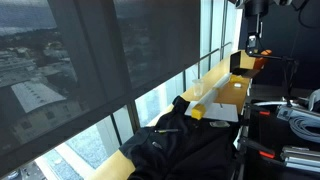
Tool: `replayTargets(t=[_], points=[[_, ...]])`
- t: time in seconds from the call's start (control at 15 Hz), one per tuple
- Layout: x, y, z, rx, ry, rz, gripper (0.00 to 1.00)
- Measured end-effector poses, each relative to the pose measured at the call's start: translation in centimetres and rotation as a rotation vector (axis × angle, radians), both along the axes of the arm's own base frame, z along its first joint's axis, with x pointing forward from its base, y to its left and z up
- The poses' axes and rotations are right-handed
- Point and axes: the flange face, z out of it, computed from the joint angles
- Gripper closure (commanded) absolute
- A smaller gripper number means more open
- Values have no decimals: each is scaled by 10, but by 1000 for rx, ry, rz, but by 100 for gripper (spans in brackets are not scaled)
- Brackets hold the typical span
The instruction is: Close the zipper of the black vest
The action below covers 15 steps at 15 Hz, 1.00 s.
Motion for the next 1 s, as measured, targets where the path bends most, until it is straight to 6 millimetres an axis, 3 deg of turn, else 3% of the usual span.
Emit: replayTargets(t=[0.6, 1.0], points=[[2, 3, -4, -4, 10, 8, 0], [41, 32, -33, -61, -4, 51, 0]])
